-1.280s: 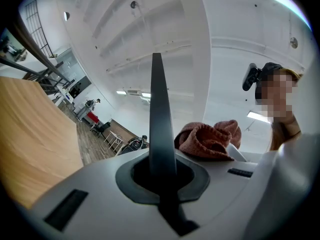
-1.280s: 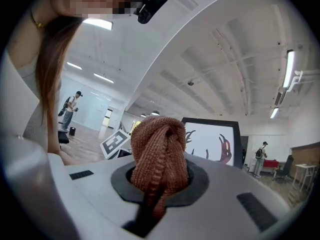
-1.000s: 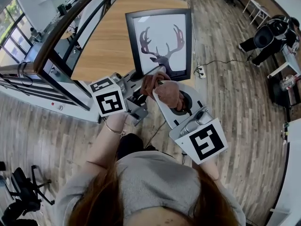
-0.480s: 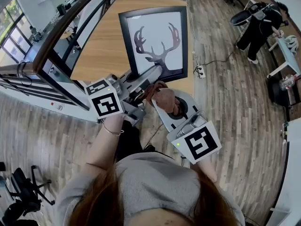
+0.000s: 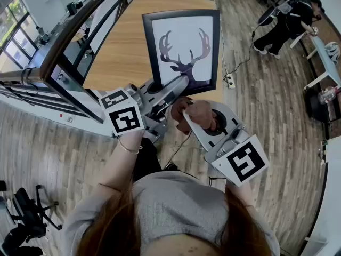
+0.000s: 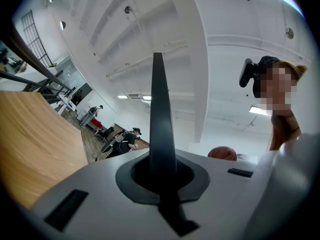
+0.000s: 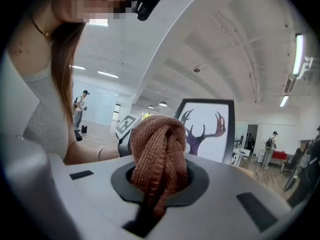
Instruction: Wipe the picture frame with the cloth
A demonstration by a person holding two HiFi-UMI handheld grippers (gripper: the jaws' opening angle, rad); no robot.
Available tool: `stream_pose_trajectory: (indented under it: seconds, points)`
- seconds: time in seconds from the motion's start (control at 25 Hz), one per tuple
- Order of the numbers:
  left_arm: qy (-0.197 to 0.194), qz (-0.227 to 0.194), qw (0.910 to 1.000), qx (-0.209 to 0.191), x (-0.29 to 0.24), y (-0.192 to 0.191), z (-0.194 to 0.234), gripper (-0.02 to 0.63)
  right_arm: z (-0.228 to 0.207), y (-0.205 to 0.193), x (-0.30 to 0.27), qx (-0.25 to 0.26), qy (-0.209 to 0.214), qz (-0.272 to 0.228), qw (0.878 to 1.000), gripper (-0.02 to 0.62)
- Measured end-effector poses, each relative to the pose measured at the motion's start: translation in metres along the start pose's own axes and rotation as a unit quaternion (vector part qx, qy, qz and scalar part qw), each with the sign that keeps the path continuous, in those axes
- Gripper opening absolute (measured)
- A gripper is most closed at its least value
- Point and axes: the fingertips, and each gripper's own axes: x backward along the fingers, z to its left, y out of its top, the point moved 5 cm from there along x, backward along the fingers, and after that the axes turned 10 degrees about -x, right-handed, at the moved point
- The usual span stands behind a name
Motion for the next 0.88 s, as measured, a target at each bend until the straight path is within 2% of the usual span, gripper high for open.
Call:
stream_pose_trajectory:
  seconds: [0.12, 0.28, 0.4, 0.56, 0.64, 0.88]
  points:
    - [0.005, 0.002, 1.0000, -0.002, 0.000, 0.000, 0.000, 0.018, -0.008, 0.032, 0.014, 0.020, -0.019, -0.025, 0.999, 0.046]
    - [0.004, 0.000, 1.0000, -0.003, 0.000, 0.001, -0.003, 0.018, -0.019, 0.072, 0.022, 0.070, -0.033, -0.095, 0.992, 0.046]
    - [0.002, 0.001, 1.0000, 0.000, 0.000, 0.001, -0.003, 0.018, -0.023, 0.105, 0.022, 0.110, -0.052, -0.151, 0.981, 0.046]
    - [-0.007, 0.003, 0.9999, 0.011, 0.000, 0.002, -0.005, 0.018, -0.034, 0.140, 0.009, 0.165, -0.111, -0.205, 0.958, 0.046]
    - [-0.015, 0.001, 0.9998, 0.012, 0.000, 0.003, -0.007, 0.018, -0.042, 0.144, -0.003, 0.182, -0.128, -0.212, 0.952, 0.046]
    - [-0.033, 0.006, 0.9994, -0.011, 0.001, 0.005, -0.007, 0.018, -0.059, 0.138, -0.047, 0.200, -0.167, -0.202, 0.944, 0.046]
